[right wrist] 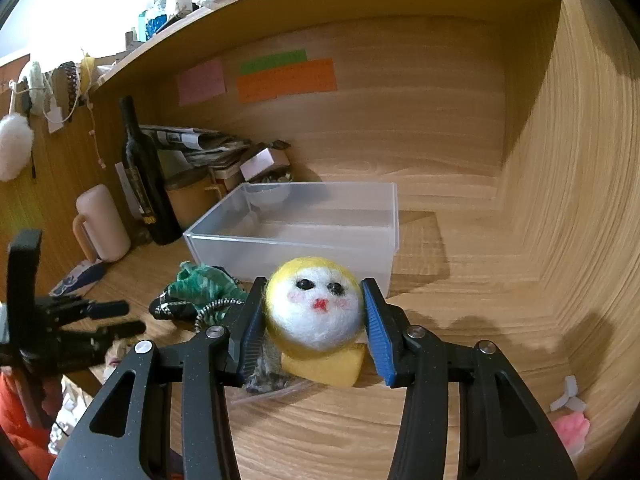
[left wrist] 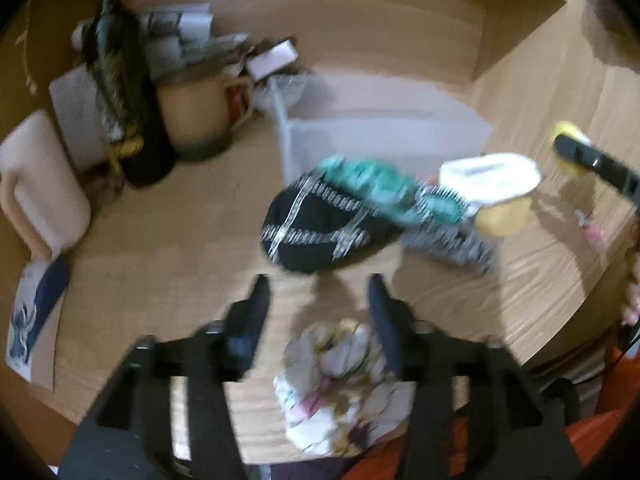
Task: Organize soft objects
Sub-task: 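Carry both items into the clear box and open both tools to release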
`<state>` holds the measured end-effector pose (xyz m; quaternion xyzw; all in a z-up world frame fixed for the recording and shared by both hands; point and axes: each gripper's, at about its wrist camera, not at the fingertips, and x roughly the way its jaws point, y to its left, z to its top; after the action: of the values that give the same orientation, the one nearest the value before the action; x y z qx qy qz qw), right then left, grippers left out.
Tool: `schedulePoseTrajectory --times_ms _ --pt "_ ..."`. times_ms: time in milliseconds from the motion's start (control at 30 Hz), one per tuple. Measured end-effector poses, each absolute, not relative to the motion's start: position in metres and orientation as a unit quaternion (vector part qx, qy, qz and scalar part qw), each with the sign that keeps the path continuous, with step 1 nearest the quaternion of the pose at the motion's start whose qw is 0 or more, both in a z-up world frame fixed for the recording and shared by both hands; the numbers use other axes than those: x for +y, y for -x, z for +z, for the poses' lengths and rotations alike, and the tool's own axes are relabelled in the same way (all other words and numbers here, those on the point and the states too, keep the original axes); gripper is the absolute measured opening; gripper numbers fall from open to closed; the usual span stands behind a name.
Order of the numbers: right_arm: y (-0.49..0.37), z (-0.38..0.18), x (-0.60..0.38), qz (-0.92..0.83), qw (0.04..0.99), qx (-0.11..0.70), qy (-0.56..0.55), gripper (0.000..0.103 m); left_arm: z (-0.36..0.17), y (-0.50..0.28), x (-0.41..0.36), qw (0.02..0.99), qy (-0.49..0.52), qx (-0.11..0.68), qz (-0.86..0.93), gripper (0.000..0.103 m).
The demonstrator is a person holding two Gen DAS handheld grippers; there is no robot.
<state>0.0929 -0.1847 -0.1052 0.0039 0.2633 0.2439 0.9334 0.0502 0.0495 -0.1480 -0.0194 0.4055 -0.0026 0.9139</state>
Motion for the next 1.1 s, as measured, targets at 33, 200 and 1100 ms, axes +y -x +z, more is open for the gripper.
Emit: schedulePoseTrajectory --times_ms 33,200,1100 --pt "-0.093 -0.105 -0.184 0.244 0.933 0.264 -0.004 0.043 -0.153 -0.047 0.051 0.912 0.019 0.411 0.001 0.06" --pt "-0.093 -0.106 -0.185 0.242 0.933 0.267 -0.004 0.043 -0.172 -0.038 0.056 0.898 0.029 0.44 -0.009 0.062" --pt "-0.143 -0.077 -0.173 0.208 0.949 0.234 0.027 0.043 -0.062 -0.088 0.035 0.958 0.008 0.283 -0.043 0.01"
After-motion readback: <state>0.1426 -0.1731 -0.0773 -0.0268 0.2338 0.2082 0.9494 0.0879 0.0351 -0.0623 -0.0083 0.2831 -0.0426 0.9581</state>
